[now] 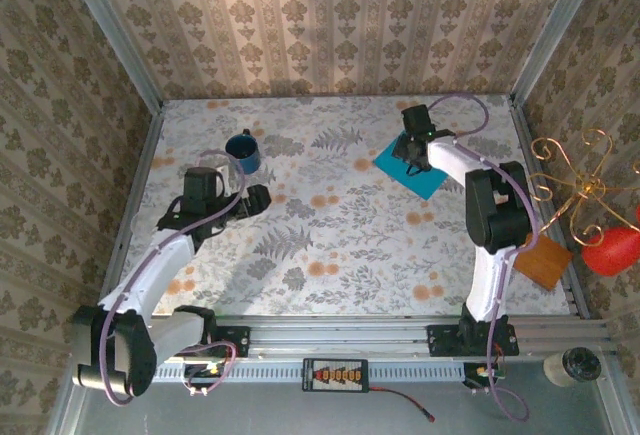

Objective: Fold a paper plane with a square sheet of paper (pick it up from the middle)

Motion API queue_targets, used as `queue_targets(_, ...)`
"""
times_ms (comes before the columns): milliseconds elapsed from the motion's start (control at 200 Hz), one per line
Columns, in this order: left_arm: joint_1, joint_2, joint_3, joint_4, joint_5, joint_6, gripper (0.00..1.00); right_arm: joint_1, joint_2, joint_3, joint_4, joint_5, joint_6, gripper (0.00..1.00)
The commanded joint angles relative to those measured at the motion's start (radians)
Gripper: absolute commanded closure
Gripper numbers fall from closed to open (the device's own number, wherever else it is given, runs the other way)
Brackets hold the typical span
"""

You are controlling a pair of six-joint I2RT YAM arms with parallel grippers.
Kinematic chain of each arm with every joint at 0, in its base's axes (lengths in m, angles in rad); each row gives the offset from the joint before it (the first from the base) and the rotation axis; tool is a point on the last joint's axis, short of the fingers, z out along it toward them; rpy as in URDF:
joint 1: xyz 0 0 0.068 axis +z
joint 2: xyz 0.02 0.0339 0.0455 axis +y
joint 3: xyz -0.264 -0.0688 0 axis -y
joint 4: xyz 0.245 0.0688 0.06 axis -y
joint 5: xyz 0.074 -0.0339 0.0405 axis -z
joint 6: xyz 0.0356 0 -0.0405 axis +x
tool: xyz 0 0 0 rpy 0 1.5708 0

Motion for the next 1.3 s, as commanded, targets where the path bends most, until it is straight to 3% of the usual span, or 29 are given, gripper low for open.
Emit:
queue_targets(0, -0.025, 0.036, 0.031, -0.006, -0.015, -0.021, 0.0, -0.016, 0.064, 0.065, -0.096, -0.012, 0.012, 0.43)
queue_targets(250, -0.063, 0.101, 0.058, 0.008, -0.024, -0.03, 0.0, -0.022, 0.155, 0.137, -0.145, -0.12, 0.013, 0.44)
queue_targets(565, -0.077, 0.145, 0.066, 0.002, -0.019, -0.04, 0.0, 0.042, 0.136, 0.099, -0.211, -0.21, -0.007, 0.43)
queue_targets(965, -0.09, 0.201, 0.07, -0.009, -0.029, -0.059, 0.0, 0.307, 0.056, -0.02, -0.222, -0.309, 0.004, 0.44)
queue_targets(1295, -0.096, 0.25, 0.07, -0.019, -0.065, -0.113, 0.0, 0.555, -0.055, -0.261, 0.04, -0.397, 0.319, 0.44)
